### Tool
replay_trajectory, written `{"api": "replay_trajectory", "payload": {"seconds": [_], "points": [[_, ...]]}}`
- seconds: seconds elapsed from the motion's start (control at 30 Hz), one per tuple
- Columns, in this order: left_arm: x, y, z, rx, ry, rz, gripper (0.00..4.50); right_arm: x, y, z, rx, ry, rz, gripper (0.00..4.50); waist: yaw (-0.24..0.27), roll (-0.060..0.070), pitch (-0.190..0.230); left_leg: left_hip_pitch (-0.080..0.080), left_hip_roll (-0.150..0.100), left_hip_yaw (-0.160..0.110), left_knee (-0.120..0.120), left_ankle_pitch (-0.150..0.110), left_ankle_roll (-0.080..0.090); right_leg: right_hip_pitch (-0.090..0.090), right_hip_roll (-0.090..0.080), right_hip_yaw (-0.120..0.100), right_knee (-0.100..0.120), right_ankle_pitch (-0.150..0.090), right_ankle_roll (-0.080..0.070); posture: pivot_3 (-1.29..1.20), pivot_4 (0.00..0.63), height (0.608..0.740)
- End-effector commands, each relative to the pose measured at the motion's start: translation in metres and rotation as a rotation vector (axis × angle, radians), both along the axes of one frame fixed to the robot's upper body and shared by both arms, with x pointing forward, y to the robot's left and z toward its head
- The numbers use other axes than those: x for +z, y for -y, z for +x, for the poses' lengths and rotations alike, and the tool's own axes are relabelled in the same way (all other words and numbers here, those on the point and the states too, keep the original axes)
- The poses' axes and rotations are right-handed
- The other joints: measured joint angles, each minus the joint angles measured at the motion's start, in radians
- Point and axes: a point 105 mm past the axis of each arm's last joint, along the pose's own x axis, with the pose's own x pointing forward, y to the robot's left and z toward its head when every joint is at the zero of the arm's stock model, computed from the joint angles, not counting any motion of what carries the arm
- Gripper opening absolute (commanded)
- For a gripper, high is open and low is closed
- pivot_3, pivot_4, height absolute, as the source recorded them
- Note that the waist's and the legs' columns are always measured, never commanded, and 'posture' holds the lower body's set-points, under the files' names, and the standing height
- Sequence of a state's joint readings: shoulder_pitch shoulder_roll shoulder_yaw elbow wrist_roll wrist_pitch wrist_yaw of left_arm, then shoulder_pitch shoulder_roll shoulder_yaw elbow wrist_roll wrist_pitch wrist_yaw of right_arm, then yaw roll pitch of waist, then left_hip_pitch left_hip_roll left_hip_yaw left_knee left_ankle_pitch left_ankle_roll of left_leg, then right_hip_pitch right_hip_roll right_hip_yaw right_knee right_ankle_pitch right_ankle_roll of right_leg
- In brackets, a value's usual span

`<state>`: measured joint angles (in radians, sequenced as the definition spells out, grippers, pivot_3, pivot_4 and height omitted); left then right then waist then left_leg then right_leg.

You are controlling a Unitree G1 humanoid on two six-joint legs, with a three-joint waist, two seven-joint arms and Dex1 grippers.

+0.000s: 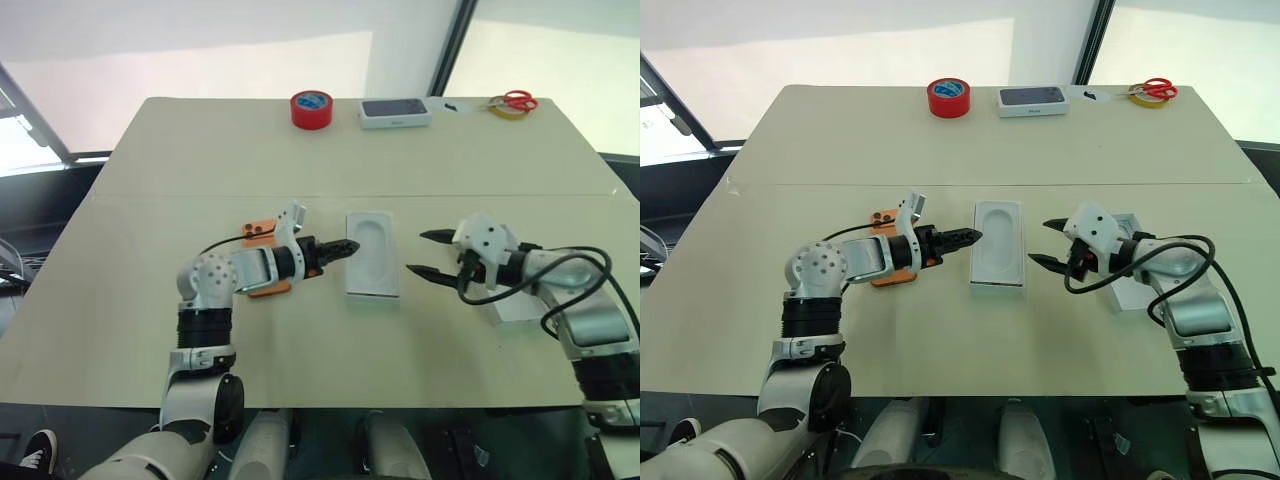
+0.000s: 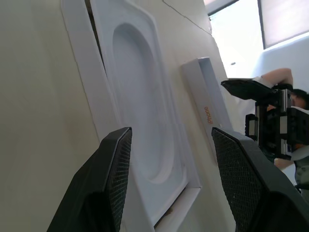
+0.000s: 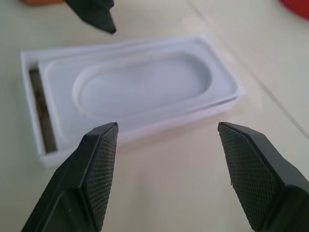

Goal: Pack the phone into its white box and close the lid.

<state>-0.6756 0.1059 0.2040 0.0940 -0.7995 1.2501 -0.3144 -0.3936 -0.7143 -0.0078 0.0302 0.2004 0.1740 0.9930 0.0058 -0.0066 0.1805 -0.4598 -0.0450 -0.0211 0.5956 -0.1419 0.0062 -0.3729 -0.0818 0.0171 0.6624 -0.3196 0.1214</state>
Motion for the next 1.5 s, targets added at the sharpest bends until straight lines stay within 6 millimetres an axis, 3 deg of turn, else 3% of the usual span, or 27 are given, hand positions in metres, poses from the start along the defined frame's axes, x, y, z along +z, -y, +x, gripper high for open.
{"api": "replay_trajectory", "payload": {"seconds": [0.03, 0.17, 0.2, 0.3, 0.47, 0.6, 0.7, 0.77, 0.93, 1.07, 1.2, 1.27, 1.37, 1.43, 1.5], "points": [[0.034, -0.015, 0.004, 0.029, 0.278, 0.034, 2.91, 0.02, -0.023, 0.016, 0.001, 0.111, 0.065, 2.26, -0.004, 0.0, 0.0, 0.0, 0.0, 0.0, 0.0, 0.0, 0.0, 0.0, 0.0, 0.0, 0.0, 0.0, 0.0, 0.0, 0.15, 0.738], [0.038, -0.044, -0.003, 0.031, 0.671, 0.258, 2.91, 0.011, -0.048, 0.035, -0.003, 0.213, -0.021, 0.12, -0.001, 0.001, -0.001, 0.001, 0.0, 0.002, -0.004, 0.001, -0.001, -0.001, 0.0, 0.002, -0.001, 0.0, -0.002, 0.0, 0.15, 0.738], [0.041, -0.048, -0.017, -0.042, 0.754, 0.231, 2.91, 0.009, -0.053, 0.038, -0.003, 0.22, -0.032, 0.04, 0.0, 0.001, -0.001, 0.001, 0.0, 0.002, -0.005, 0.001, -0.001, -0.001, 0.0, 0.002, -0.002, 0.0, -0.003, 0.0, 0.15, 0.738], [0.044, -0.069, -0.039, -0.085, 0.785, 0.135, 2.91, -0.006, -0.058, 0.047, 0.008, 0.259, -0.173, 0.04, -0.001, 0.002, -0.001, 0.0, 0.0, 0.003, -0.007, 0.001, -0.001, -0.002, -0.001, 0.002, -0.005, 0.0, -0.007, 0.0, 0.15, 0.738], [0.023, -0.107, -0.047, -0.047, 0.851, 0.298, 2.91, -0.026, -0.065, 0.04, 0.134, 0.246, -0.321, 0.04, -0.002, 0.002, -0.001, 0.0, 0.0, 0.001, -0.007, 0.0, -0.001, -0.005, -0.002, 0.002, -0.008, 0.001, -0.009, 0.0, 0.15, 0.738], [0.021, -0.114, -0.049, -0.004, 0.841, 0.293, 2.91, -0.046, -0.07, 0.012, 0.319, 0.145, -0.387, 0.04, -0.001, 0.002, -0.001, 0.0, 0.0, 0.001, -0.008, 0.0, 0.0, -0.005, -0.002, 0.002, -0.009, 0.001, -0.01, 0.0, 0.15, 0.738], [0.026, -0.114, -0.048, 0.033, 0.863, 0.28, 2.91, -0.046, -0.078, -0.015, 0.437, 0.031, -0.308, 0.04, 0.0, 0.002, -0.001, 0.0, 0.001, 0.0, -0.008, 0.0, 0.0, -0.004, -0.002, 0.001, -0.009, 0.001, -0.009, 0.0, 0.15, 0.738], [0.027, -0.114, -0.047, 0.041, 0.871, 0.28, 2.91, -0.041, -0.082, -0.02, 0.449, -0.004, -0.265, 0.04, -0.003, 0.002, -0.001, 0.0, 0.001, 0.0, -0.008, 0.0, 0.0, -0.003, -0.002, 0.001, -0.009, 0.001, -0.009, 0.0, 0.15, 0.738], [0.016, -0.121, -0.037, 0.092, 0.766, 0.315, 2.91, -0.028, -0.079, 0.014, 0.303, 0.15, -0.3, 0.04, -0.021, 0.002, -0.001, 0.001, 0.001, 0.0, -0.008, 0.0, 0.0, -0.004, -0.001, 0.002, -0.009, 0.002, -0.011, 0.0, 0.15, 0.738], [0.008, -0.142, -0.026, 0.177, 0.571, 0.34, 2.91, -0.004, -0.082, 0.037, 0.192, 0.286, -0.245, 0.04, -0.02, 0.002, -0.001, 0.0, 0.002, 0.0, -0.008, 0.0, 0.0, -0.006, 0.0, 0.002, -0.008, 0.003, -0.009, 0.0, 0.15, 0.738], [-0.001, -0.169, -0.024, 0.233, 0.326, 0.263, 2.91, 0.03, -0.112, 0.041, 0.191, 0.356, -0.064, 0.04, -0.025, 0.001, -0.001, 0.0, 0.002, 0.0, -0.008, 0.001, 0.0, -0.007, 0.002, 0.001, -0.006, 0.004, -0.006, 0.0, 0.15, 0.738], [-0.006, -0.182, -0.018, 0.314, 0.265, 0.254, 2.91, 0.033, -0.134, 0.041, 0.221, 0.325, -0.02, 0.04, -0.024, 0.001, -0.001, 0.0, 0.003, 0.0, -0.008, 0.001, -0.001, -0.007, 0.002, 0.001, -0.003, 0.004, -0.006, 0.0, 0.15, 0.738], [-0.015, -0.191, -0.01, 0.414, 0.109, 0.162, 2.91, 0.031, -0.163, 0.038, 0.275, 0.327, -0.05, 0.04, -0.022, 0.001, -0.001, 0.001, 0.003, -0.001, -0.007, 0.003, -0.003, -0.009, 0.003, 0.001, 0.001, 0.004, -0.006, 0.0, 0.15, 0.738], [-0.03, -0.186, -0.011, 0.41, -0.014, 0.151, 2.91, 0.021, -0.182, 0.035, 0.335, 0.287, -0.097, 0.04, -0.019, 0.001, -0.001, 0.001, 0.003, -0.003, -0.005, 0.003, -0.003, -0.009, 0.003, -0.001, 0.002, 0.004, -0.006, 0.0, 0.15, 0.738], [-0.033, -0.18, -0.013, 0.395, -0.034, 0.152, 2.91, 0.013, -0.19, 0.033, 0.37, 0.234, -0.133, 0.04, -0.016, 0.0, -0.002, 0.001, 0.002, -0.003, -0.005, 0.003, -0.003, -0.009, 0.003, -0.001, 0.002, 0.004, -0.006, 0.0, 0.15, 0.738]]}}
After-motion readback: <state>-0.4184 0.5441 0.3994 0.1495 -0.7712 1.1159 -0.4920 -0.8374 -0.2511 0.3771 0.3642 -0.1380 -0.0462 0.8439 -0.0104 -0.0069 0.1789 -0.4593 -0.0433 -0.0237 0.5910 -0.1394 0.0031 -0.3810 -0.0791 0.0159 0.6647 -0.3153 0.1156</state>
